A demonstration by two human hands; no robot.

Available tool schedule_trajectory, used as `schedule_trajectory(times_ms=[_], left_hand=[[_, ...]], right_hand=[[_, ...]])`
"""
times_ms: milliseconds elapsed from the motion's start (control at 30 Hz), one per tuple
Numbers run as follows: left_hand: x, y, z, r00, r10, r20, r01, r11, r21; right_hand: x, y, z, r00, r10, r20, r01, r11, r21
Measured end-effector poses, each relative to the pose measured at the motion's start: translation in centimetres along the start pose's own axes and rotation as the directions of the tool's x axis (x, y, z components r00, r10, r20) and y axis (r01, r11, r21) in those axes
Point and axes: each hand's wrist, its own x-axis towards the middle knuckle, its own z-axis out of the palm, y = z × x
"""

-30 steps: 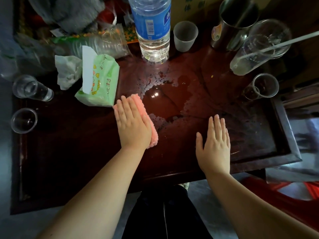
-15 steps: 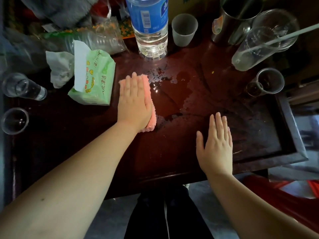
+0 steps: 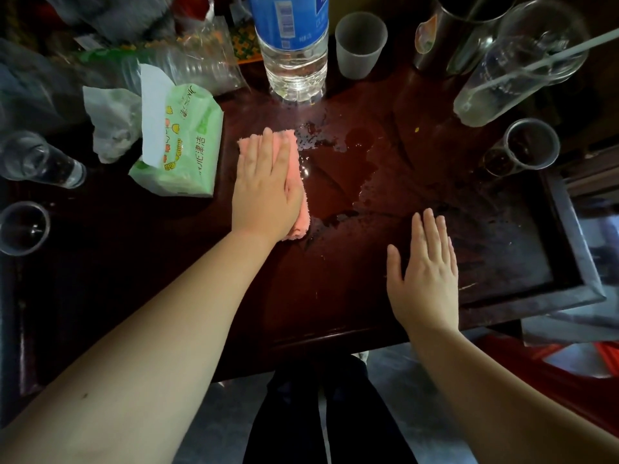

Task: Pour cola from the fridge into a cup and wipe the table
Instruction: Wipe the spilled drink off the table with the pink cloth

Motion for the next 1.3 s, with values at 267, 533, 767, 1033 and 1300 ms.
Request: schedule_trajectory(times_ms=[267,533,767,1033,1300], left_hand=[[-3.9,1.5,0.7,1.0,-0.015,-0.004,0.015,1.0,-0.006],[-2.1,1.9,0.6,0.997,-0.08,0.014,0.08,0.996,0.032],[1.0,1.8,0.5,0.996,-0.084,0.002,0.084,0.996,-0.02],[4.1,1.7,0.3,1.0,0.013,-0.005,-0.013,0.999,0.036],[0.7,2.6,0.7,0.992,0.127,0.0,-0.127,0.99,0.065]], right_hand=[[0.0,-0.1,-0.1,1.0,-0.001,-0.011,0.001,1.0,0.009],[0.0,-0.1,-0.2,1.0,0.001,0.007,-0.001,1.0,0.019],[0.0,-0.1,-0.3,1.0,0.003,0.008,-0.004,1.0,0.026],[0.0,0.1,-0.1,1.0,-0.001,0.015,0.0,1.0,0.017],[0.0,0.1,-0.1,1.0,-0.002,0.006,0.002,1.0,0.001]])
